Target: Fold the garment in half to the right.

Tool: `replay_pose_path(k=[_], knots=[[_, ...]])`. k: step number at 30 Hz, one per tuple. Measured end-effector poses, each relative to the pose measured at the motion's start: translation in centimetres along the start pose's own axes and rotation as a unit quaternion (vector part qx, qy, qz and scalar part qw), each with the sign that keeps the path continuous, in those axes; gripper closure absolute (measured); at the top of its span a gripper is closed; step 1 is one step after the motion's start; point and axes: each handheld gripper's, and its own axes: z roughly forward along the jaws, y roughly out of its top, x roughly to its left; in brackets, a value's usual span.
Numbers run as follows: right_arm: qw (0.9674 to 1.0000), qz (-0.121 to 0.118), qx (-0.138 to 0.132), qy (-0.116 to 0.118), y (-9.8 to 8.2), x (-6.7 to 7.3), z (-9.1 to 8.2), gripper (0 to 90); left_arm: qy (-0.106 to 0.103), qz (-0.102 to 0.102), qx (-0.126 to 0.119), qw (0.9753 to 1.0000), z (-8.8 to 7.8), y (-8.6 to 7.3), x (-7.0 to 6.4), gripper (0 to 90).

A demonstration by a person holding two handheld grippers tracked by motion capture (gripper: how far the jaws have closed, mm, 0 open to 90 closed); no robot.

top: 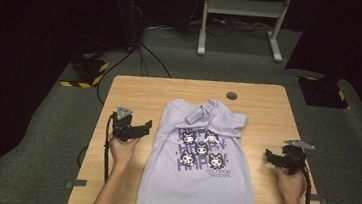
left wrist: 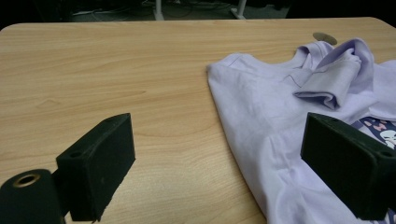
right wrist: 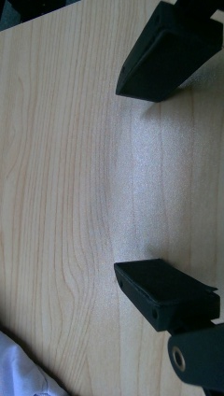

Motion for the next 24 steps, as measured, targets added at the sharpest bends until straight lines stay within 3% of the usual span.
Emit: replay_pose_path(k=[24], knots=[[1.0000, 0.000, 0.000, 0.000, 0.0, 0.0, 0.0, 12.8, 0.033, -0.010, 0.035, 0.9988, 0.6, -2.7, 1.0, 10.2]])
